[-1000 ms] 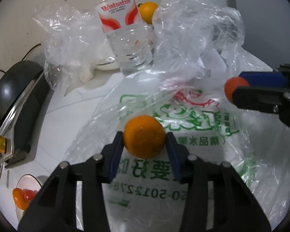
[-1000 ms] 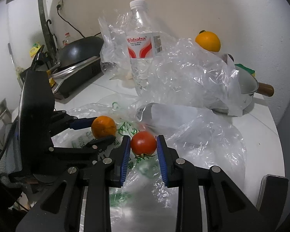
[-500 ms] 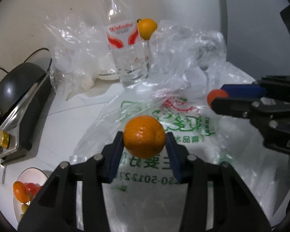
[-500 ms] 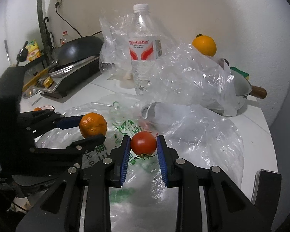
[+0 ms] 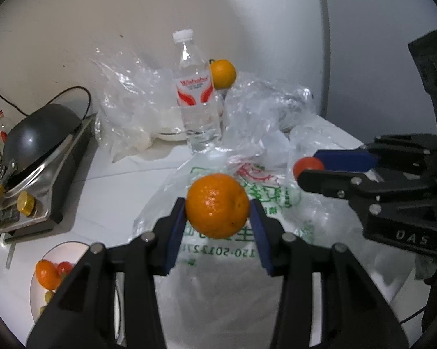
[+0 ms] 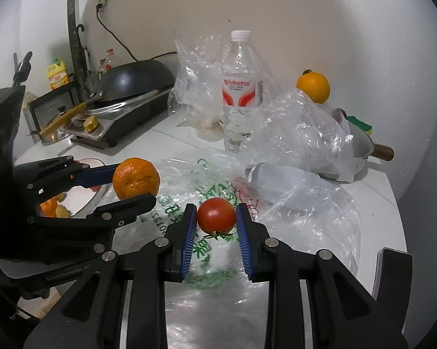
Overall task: Organize fruits
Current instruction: 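Carry the mandarin in the left gripper and tomato in the right over the plate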
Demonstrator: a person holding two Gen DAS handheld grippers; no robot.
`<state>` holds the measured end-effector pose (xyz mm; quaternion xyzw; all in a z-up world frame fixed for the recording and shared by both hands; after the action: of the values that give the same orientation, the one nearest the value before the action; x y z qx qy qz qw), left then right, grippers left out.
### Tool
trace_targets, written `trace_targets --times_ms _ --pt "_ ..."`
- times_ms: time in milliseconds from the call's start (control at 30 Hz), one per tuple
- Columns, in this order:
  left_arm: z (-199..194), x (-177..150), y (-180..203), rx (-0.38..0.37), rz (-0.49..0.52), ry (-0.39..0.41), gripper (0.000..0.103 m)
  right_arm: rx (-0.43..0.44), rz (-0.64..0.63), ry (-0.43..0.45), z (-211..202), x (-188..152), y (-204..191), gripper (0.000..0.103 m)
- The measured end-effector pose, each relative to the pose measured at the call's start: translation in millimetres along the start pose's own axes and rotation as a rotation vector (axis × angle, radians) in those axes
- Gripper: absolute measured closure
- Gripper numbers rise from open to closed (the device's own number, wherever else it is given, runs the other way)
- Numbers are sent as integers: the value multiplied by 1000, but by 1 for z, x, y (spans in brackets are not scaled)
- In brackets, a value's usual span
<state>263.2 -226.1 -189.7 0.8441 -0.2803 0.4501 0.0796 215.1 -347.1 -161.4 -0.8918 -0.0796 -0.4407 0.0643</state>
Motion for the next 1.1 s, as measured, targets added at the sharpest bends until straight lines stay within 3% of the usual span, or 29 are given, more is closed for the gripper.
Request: trace_targets --times_ms 600,1100 --pt "-62 -24 -22 12 -40 75 58 6 -51 33 -27 6 -58 74" --pt "-91 -56 -71 65 -83 93 58 32 -116 16 -15 13 -120 74"
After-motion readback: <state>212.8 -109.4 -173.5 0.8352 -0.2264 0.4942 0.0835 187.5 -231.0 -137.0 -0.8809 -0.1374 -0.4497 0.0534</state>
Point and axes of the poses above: each gripper's, at about its wrist camera, not at the fingertips, and z roughly the way its jaws point, y to its right, x to its top, the point moved 3 cm from there along z, roughly the way its jaws point
